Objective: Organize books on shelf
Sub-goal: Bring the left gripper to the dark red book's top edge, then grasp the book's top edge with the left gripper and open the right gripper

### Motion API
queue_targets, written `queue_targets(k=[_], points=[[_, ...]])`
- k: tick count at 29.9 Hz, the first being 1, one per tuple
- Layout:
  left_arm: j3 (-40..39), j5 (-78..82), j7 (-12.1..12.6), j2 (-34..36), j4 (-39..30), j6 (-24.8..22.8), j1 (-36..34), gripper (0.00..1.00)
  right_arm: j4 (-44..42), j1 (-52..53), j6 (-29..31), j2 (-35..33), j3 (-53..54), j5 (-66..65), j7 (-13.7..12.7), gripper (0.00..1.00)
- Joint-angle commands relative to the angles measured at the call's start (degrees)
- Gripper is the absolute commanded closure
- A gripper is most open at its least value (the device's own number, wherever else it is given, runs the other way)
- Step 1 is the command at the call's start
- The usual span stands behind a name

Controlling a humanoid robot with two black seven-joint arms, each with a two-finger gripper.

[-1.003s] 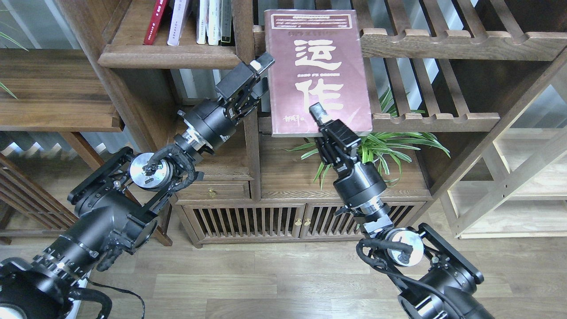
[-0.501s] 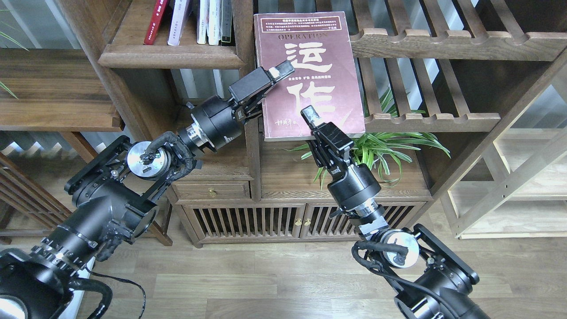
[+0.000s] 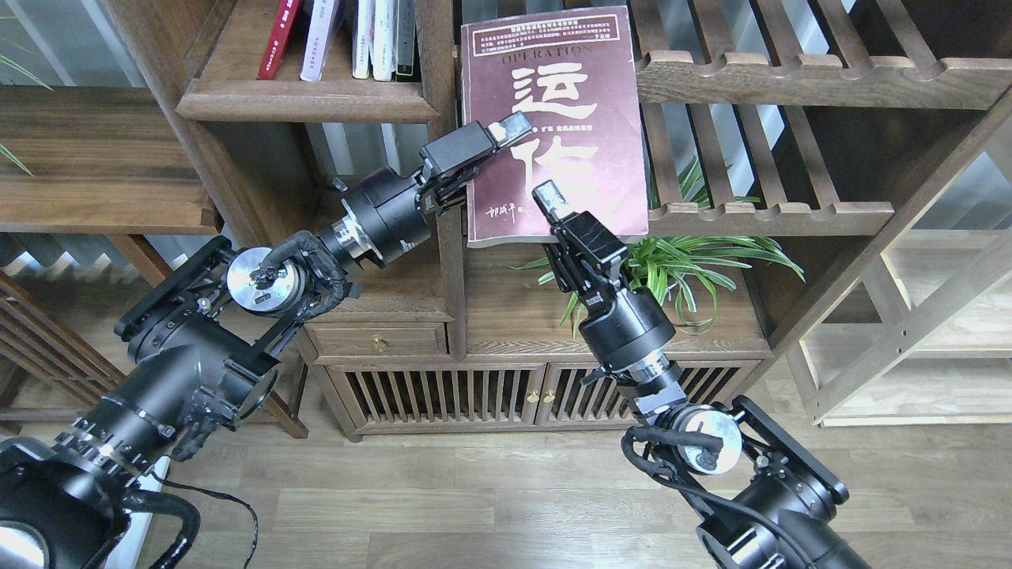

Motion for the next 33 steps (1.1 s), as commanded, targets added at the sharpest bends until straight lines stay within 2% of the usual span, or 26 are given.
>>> queue_targets(k=[1,6,13,19,23,33], points=[[-0.3,-0.4,0.0,0.0,-0.5,0.0,0.1,0.88,0.0,0.0,0.0,0.0,0.0,0.0,0.0,1.0],[-0.3,-0.4,0.4,0.0,-0.3,0.0,0.2,0.97,0.0,0.0,0.0,0.0,0.0,0.0,0.0,0.99],[-0.2,-0.5,0.4,0.0,-0.5,0.0,0.1,0.98,-0.1,-0.3,0.0,0.9,0.8,0.2,0.5,0.94],[0.1,-0.4,0.3,0.0,-0.4,0.0,-0.1,0.98,-0.2,-0.6,0.0,0.7,1.2,0.3,0.4,0.73],[0.4,-0.1,0.3,0.0,-0.4,0.0,-0.2,0.98,-0.2,-1.0,0.0,0.4,2.0,0.3,0.2,0.53],[0.7,1.1,0.3,0.0,-0.5,0.0,-0.9,0.97,-0.9,-3.5,0.0,0.2,11.1,0.4,0.1,0.41]])
